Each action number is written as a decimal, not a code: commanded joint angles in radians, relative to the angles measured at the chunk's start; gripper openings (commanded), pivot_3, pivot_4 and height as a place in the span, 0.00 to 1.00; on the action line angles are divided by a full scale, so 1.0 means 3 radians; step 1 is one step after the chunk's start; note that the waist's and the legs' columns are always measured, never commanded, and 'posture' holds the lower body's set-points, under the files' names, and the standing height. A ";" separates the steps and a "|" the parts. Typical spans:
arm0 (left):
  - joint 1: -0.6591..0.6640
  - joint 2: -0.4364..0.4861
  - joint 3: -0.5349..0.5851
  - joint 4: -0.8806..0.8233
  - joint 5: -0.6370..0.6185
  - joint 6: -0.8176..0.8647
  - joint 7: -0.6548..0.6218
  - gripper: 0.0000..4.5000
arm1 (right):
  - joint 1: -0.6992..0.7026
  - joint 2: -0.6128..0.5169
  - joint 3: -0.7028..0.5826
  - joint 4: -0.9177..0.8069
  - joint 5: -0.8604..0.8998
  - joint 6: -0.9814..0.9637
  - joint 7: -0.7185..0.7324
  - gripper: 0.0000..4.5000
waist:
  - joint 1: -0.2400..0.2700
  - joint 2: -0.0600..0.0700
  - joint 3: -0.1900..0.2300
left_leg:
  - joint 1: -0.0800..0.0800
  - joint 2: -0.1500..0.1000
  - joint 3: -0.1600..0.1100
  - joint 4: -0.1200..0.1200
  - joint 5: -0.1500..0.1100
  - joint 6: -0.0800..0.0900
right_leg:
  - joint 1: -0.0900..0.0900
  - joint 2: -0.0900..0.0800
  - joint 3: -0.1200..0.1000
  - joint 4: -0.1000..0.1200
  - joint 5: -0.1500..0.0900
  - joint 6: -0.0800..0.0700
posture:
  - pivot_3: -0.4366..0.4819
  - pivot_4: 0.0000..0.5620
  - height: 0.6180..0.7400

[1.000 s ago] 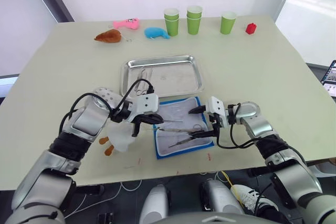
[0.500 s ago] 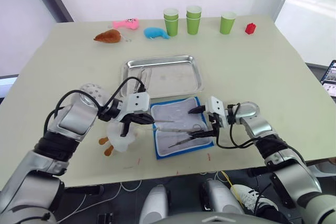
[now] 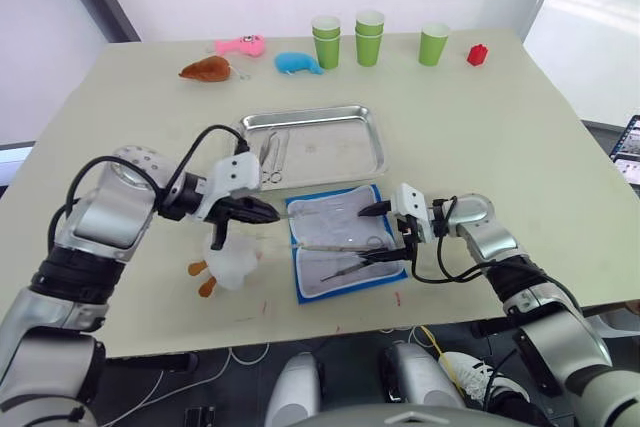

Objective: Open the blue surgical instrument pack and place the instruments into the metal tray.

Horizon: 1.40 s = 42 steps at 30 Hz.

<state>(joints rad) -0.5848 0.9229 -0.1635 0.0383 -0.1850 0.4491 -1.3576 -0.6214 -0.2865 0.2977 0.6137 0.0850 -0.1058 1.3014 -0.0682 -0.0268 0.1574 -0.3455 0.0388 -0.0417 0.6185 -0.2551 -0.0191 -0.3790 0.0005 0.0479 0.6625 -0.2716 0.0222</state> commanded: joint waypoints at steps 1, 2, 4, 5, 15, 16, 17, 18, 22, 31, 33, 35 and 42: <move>-0.0097 -0.0152 0.0154 -0.0095 0.0000 0.0155 0.0394 0.01 | 0.0197 -0.0041 0.0288 0.0404 -0.0379 0.0070 -0.0108 1.00 | -0.0008 -0.0004 -0.0002 | 0.0001 0.0000 0.0002 0.0000 0.0000 0.0000 | 0.0000 0.0001 0.0003 0.0000 0.0001 0.0001 | 0.48 0.27 1.00; -0.0110 -0.0225 0.0164 -0.0119 0.0016 0.0222 0.0530 0.01 | 0.0197 -0.0043 0.0288 0.0408 -0.0380 0.0062 -0.0107 1.00 | -0.0011 -0.0002 -0.0001 | 0.0001 0.0000 0.0003 -0.0001 0.0000 0.0000 | 0.0000 0.0001 0.0004 0.0000 0.0001 0.0001 | 0.48 0.27 1.00; -0.0146 -0.0351 0.0192 -0.0138 0.0043 0.0323 0.0775 0.01 | 0.0198 -0.0047 0.0287 0.0411 -0.0382 0.0052 -0.0104 1.00 | -0.0009 -0.0003 -0.0002 | 0.0001 0.0000 0.0005 -0.0001 0.0000 0.0000 | 0.0000 0.0000 0.0007 -0.0001 0.0001 0.0002 | 0.48 0.27 1.00; -0.0175 -0.0431 0.0217 -0.0132 0.0052 0.0374 0.0910 0.01 | 0.0200 -0.0047 0.0286 0.0412 -0.0382 0.0048 -0.0105 1.00 | -0.0010 -0.0004 -0.0001 | 0.0001 0.0000 0.0004 -0.0001 0.0000 0.0000 | 0.0000 0.0000 0.0006 -0.0001 0.0001 0.0002 | 0.48 0.27 1.00; -0.0413 -0.1279 0.0312 -0.0101 0.0365 0.1026 0.2423 0.01 | 0.0216 -0.0032 0.0253 0.0418 -0.0366 0.0013 -0.0164 1.00 | -0.0012 -0.0009 -0.0004 | 0.0002 -0.0002 0.0007 0.0000 0.0000 0.0000 | 0.0002 -0.0002 0.0010 0.0001 0.0002 0.0004 | 0.48 0.27 1.00; -0.0449 -0.1411 0.0365 -0.0043 0.0354 0.1157 0.2595 0.01 | 0.0213 -0.0028 0.0241 0.0423 -0.0363 0.0003 -0.0182 1.00 | -0.0012 -0.0009 -0.0003 | 0.0002 -0.0002 0.0005 -0.0001 0.0000 0.0000 | 0.0002 -0.0001 0.0009 0.0001 0.0002 0.0004 | 0.48 0.27 1.00; -0.0476 -0.1544 0.0425 0.0020 0.0334 0.1258 0.2754 0.01 | 0.0207 -0.0026 0.0234 0.0428 -0.0360 -0.0005 -0.0188 1.00 | -0.0004 -0.0010 -0.0004 | 0.0002 -0.0002 0.0003 -0.0001 0.0000 0.0000 | 0.0002 -0.0001 0.0006 0.0001 0.0002 0.0004 | 0.48 0.27 1.00; -0.0488 -0.1657 0.0465 0.0083 0.0346 0.1269 0.2906 0.01 | 0.0201 -0.0027 0.0228 0.0430 -0.0357 -0.0012 -0.0189 1.00 | -0.0004 -0.0010 -0.0004 | 0.0001 -0.0002 0.0000 0.0001 0.0000 0.0000 | 0.0003 -0.0001 0.0003 0.0001 0.0003 0.0004 | 0.48 0.27 1.00; -0.0584 -0.2044 0.0661 0.0450 0.0422 0.1169 0.3508 0.01 | 0.0189 -0.0029 0.0222 0.0439 -0.0349 -0.0023 -0.0191 1.00 | -0.0009 -0.0009 -0.0005 | 0.0003 -0.0002 0.0001 0.0001 0.0000 -0.0001 | 0.0004 -0.0003 0.0004 0.0002 0.0005 0.0006 | 0.48 0.27 1.00; -0.0909 -0.2388 0.0828 0.1287 0.0485 0.0874 0.4206 0.01 | 0.0190 -0.0026 0.0217 0.0433 -0.0344 -0.0022 -0.0207 1.00 | -0.0006 -0.0010 -0.0005 | 0.0002 -0.0003 -0.0001 0.0001 0.0001 -0.0003 | 0.0004 -0.0003 0.0002 0.0001 0.0007 0.0005 | 0.48 0.27 1.00; -0.0957 -0.2393 0.0851 0.1432 0.0494 0.0796 0.4282 0.01 | 0.0193 -0.0033 0.0212 0.0429 -0.0342 -0.0023 -0.0207 1.00 | -0.0007 -0.0009 -0.0005 | 0.0003 -0.0003 0.0000 0.0001 0.0001 -0.0003 | 0.0004 -0.0003 0.0003 0.0001 0.0007 0.0005 | 0.48 0.27 1.00; -0.0994 -0.2398 0.0874 0.1544 0.0476 0.0749 0.4320 0.01 | 0.0195 -0.0042 0.0209 0.0428 -0.0342 -0.0026 -0.0206 1.00 | -0.0006 -0.0009 -0.0005 | 0.0003 -0.0003 0.0000 0.0001 0.0001 -0.0004 | 0.0004 -0.0003 0.0002 0.0001 0.0007 0.0005 | 0.48 0.27 1.00; -0.1058 -0.2419 0.0974 0.1779 0.0424 0.0689 0.4406 0.01 | 0.0190 -0.0067 0.0198 0.0424 -0.0339 -0.0024 -0.0210 1.00 | -0.0005 -0.0010 -0.0005 | 0.0001 -0.0004 -0.0005 0.0001 0.0009 -0.0018 | 0.0004 -0.0005 -0.0003 0.0001 0.0009 0.0008 | 0.48 0.27 1.00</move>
<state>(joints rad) -0.8723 0.2004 0.1135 0.5785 -0.0451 0.6729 -0.0419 -0.6261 -0.2792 0.2957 0.6377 0.0858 -0.1367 1.2840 -0.0696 -0.0296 0.1560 -0.3452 0.0375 -0.0435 0.6187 -0.2524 -0.0245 -0.3777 -0.0008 0.0467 0.6629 -0.2689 0.0247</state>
